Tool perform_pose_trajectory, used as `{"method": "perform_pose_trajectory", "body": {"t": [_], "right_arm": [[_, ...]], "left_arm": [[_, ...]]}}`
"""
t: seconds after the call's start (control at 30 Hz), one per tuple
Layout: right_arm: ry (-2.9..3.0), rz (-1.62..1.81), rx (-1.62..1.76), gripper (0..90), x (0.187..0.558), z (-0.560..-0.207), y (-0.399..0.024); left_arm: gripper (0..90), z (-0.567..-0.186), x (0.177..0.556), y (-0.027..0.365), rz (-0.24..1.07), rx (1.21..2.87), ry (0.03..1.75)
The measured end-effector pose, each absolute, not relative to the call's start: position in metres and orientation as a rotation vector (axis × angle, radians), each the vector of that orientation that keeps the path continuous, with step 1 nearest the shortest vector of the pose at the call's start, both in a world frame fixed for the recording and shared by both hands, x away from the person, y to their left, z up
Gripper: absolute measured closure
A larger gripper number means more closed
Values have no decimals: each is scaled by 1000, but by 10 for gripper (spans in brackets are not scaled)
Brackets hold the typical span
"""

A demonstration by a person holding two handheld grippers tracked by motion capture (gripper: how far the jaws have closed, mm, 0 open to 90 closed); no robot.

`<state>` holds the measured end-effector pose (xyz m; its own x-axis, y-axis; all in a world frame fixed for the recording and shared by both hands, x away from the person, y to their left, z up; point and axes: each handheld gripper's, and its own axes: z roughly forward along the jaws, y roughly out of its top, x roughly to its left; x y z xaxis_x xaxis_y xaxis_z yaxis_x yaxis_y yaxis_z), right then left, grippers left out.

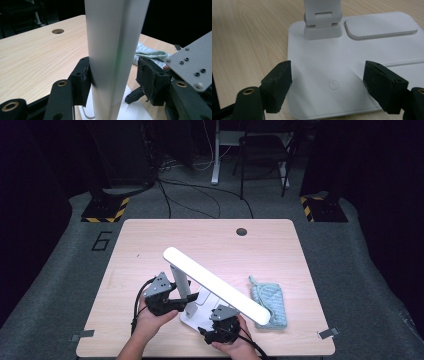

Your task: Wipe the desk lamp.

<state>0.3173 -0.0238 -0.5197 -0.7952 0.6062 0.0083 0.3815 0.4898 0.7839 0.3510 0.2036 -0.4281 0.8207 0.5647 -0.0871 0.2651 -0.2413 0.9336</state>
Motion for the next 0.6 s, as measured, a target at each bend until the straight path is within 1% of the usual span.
{"method": "perform_pose_trajectory", "body": {"t": [0.17, 0.3, 0.33, 0.5, 0.6], "right_arm": [[2481, 1186, 804, 203, 314, -520, -19], [2477, 1124, 746, 205, 311, -521, -17], [2475, 1087, 722, 194, 311, -521, -17], [2490, 1076, 722, 198, 313, -520, -20], [2480, 1108, 771, 215, 317, -519, -28]], "left_arm": [[448, -431, 353, 203, 320, 1839, 640], [443, -431, 353, 202, 314, 1844, 636], [443, -431, 353, 201, 306, 1839, 633], [435, -430, 351, 201, 310, 1847, 622], [435, -431, 350, 203, 308, 1847, 612]]}}
